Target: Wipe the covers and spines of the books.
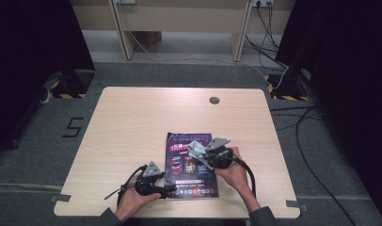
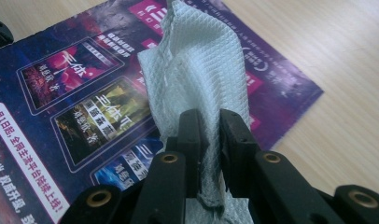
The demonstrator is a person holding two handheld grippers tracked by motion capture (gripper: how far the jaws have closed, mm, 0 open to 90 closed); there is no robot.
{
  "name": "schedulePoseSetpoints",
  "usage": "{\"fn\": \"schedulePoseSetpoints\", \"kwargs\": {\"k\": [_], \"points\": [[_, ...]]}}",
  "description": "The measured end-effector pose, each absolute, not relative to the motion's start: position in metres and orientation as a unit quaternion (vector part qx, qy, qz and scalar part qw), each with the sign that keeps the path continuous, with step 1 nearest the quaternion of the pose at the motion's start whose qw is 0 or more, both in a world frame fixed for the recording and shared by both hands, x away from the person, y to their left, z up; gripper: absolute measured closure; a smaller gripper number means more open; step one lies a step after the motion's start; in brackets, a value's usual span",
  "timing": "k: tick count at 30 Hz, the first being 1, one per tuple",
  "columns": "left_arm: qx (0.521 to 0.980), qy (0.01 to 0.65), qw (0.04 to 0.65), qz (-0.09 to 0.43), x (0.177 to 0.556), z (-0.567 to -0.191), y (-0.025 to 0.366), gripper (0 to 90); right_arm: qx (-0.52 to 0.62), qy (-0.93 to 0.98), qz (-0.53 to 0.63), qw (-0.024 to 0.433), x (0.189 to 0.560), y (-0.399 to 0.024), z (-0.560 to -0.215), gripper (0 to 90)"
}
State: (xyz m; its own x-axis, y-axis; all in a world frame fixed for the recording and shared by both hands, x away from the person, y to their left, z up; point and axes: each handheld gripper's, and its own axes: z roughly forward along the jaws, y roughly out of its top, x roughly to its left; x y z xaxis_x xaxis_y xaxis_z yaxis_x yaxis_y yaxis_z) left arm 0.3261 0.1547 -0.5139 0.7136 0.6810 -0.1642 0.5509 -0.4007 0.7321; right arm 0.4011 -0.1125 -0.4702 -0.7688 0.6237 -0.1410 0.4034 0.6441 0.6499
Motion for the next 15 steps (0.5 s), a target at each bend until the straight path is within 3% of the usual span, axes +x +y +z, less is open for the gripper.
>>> {"fn": "schedulePoseSetpoints", "kwargs": {"k": [15], "points": [[0.849, 0.334, 0.401, 0.087, 0.318, -0.512, 0.144, 32.0, 0.270, 0.903, 0.289, 0.166, 0.402, -0.097, -0.480, 79.4]]}}
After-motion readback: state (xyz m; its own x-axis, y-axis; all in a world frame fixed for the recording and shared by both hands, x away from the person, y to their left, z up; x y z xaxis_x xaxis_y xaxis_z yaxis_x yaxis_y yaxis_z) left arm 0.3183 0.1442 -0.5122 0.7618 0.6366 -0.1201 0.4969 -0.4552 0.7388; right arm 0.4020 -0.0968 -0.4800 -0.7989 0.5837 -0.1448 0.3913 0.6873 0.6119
